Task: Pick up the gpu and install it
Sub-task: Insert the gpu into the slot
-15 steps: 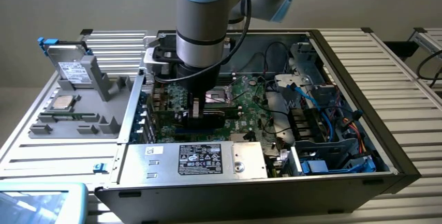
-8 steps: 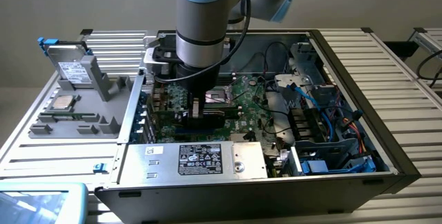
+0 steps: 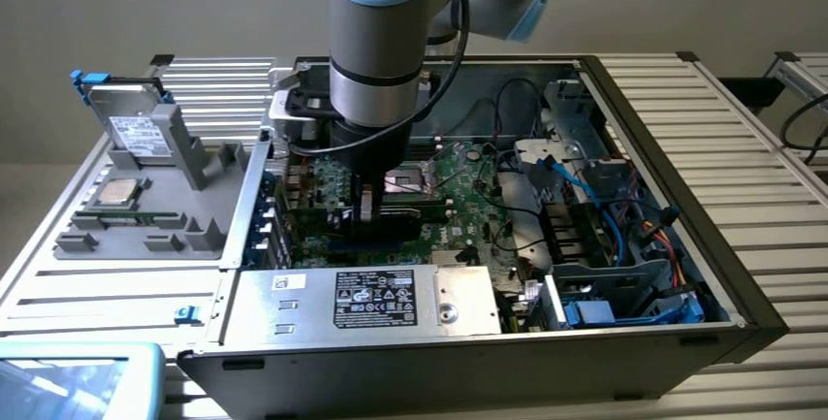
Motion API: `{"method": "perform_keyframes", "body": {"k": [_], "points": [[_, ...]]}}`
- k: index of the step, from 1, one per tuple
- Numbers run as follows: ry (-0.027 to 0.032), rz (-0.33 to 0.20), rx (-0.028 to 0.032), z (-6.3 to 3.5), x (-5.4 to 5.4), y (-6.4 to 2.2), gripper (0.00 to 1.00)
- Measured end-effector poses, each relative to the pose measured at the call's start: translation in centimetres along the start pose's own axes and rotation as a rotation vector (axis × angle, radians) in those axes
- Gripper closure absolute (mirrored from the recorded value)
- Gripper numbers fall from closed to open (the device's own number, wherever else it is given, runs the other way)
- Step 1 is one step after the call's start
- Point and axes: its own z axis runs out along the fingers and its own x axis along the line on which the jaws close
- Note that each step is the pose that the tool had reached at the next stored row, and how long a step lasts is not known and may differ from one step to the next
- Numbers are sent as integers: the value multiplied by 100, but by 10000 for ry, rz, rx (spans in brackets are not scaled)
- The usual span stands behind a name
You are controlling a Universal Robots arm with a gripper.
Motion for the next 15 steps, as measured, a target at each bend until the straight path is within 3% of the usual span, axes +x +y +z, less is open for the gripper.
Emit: {"method": "perform_keyframes", "body": {"k": [15], "points": [[27, -241, -9, 1, 3, 0, 71]]}}
